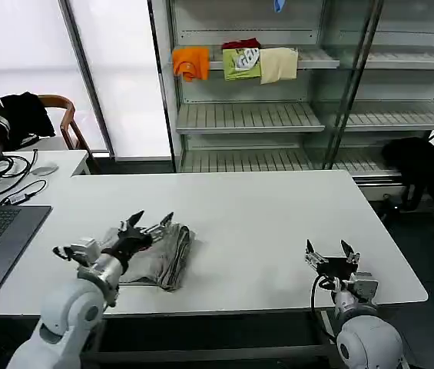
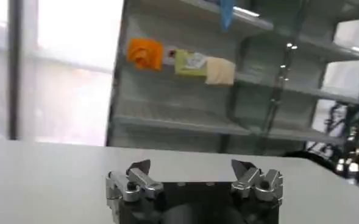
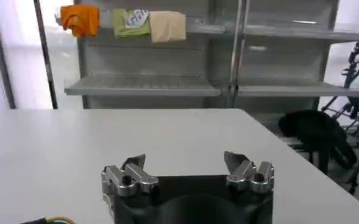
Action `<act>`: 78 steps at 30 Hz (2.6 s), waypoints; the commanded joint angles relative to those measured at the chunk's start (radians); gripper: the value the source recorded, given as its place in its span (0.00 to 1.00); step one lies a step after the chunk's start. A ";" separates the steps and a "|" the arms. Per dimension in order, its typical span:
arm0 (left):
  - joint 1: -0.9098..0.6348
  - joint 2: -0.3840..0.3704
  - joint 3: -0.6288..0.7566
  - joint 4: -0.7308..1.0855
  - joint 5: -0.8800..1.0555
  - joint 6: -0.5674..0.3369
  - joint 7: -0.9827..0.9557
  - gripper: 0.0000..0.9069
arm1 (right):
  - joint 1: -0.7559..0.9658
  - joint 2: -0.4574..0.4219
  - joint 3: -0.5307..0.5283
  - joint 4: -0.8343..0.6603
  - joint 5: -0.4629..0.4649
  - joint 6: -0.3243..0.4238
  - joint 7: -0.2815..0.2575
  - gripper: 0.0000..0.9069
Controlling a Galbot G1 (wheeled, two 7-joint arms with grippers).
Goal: Fold and organize the clothes.
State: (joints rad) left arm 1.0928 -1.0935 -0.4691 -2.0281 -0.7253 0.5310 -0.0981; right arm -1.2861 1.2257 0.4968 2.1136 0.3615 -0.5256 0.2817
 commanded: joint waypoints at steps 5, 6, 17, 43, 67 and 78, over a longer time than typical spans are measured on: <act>0.043 0.059 -0.169 0.154 -0.008 -0.010 0.029 1.00 | 0.012 -0.018 -0.003 0.002 0.010 -0.003 -0.001 1.00; 0.041 0.056 -0.168 0.166 -0.005 -0.011 0.035 1.00 | 0.010 -0.017 -0.003 0.003 0.010 -0.003 -0.001 1.00; 0.033 0.042 -0.150 0.271 0.029 -0.036 0.062 1.00 | -0.004 -0.015 0.008 0.010 0.009 -0.002 0.000 1.00; 0.057 0.028 -0.127 0.300 0.056 -0.016 0.105 0.94 | -0.013 -0.012 0.008 0.011 0.008 0.003 -0.004 1.00; 0.059 0.017 -0.126 0.325 0.067 -0.063 0.126 0.02 | -0.008 -0.009 0.010 0.013 0.012 0.005 -0.005 1.00; 0.041 0.177 -0.302 0.310 0.050 -0.077 0.117 0.01 | -0.002 -0.014 0.011 0.013 0.013 0.003 -0.005 1.00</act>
State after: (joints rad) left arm 1.1401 -1.0491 -0.6312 -1.7181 -0.6683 0.4664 0.0191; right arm -1.2899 1.2138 0.5071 2.1275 0.3728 -0.5215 0.2762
